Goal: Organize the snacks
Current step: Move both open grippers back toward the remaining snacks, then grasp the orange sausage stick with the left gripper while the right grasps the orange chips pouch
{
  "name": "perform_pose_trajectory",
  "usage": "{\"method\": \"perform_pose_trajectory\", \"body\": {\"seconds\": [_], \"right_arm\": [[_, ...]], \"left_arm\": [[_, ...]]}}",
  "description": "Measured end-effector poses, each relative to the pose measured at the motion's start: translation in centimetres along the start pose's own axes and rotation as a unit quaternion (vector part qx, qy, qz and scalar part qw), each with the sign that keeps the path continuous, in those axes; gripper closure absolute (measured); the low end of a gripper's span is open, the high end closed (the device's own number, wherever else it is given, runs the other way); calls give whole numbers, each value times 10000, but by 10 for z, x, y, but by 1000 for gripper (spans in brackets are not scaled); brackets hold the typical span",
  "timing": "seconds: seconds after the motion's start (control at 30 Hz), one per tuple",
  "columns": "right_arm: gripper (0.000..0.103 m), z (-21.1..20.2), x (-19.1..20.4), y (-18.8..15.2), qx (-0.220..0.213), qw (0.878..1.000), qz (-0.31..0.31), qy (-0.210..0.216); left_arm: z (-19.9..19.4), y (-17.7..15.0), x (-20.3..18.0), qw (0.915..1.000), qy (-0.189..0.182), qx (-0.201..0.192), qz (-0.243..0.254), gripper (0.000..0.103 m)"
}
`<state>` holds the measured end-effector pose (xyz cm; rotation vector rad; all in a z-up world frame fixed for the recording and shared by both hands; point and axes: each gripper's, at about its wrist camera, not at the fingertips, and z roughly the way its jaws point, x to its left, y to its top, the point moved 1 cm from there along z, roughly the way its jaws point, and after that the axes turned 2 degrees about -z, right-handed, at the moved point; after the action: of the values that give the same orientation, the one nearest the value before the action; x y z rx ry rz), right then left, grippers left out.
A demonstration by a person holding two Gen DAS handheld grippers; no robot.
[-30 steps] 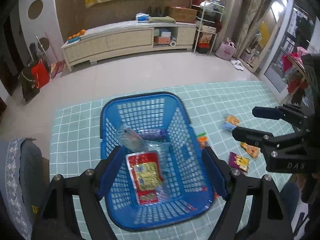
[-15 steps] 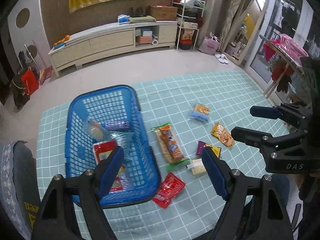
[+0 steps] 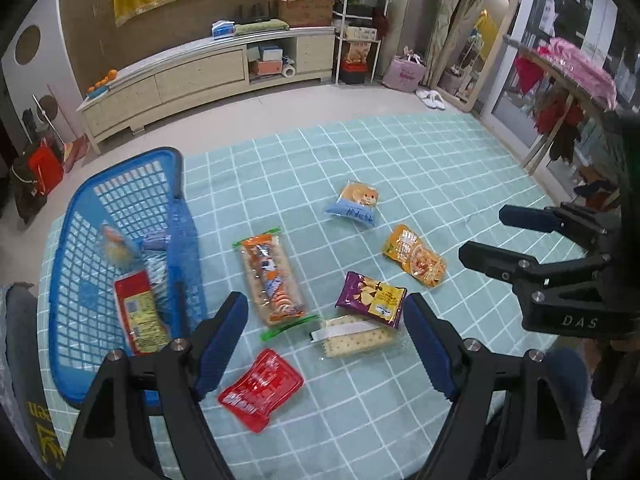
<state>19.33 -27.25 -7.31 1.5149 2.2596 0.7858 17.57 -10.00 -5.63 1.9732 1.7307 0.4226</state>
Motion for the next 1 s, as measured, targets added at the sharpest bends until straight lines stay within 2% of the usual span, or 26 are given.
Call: {"method": "perform_pose_trajectory", "body": {"seconds": [0.27,0.47,0.53,0.67,0.77,0.83,0.9,1.0], "right_arm": [[24,43,-36,-11,93,9997,138,-172],[24,69,-43,-15,34,9997,-10,-229],[24,78,-49,-17,112,9995,104,-289],[24,89,-59,-25,182,9990,220,-354],[24,87,-63,-25,151,9989,262,-358],[24,85,-67,-26,103,9988,347,-339],[24,86,-69,-28,111,9986,401,-336],[24,88,-72,-30,161,9982,423,-401]], "left_arm": [[56,3,-12,9992,345,200,23,24],[91,12,4,9974,554,232,-387,25],[105,13,13,9959,701,336,-472,32],[120,15,29,9937,767,473,-660,36],[132,14,35,9920,858,636,-674,46],[140,13,39,9908,820,771,-746,60],[147,12,43,9899,821,822,-810,62],[152,11,50,9874,818,881,-1025,84]]}}
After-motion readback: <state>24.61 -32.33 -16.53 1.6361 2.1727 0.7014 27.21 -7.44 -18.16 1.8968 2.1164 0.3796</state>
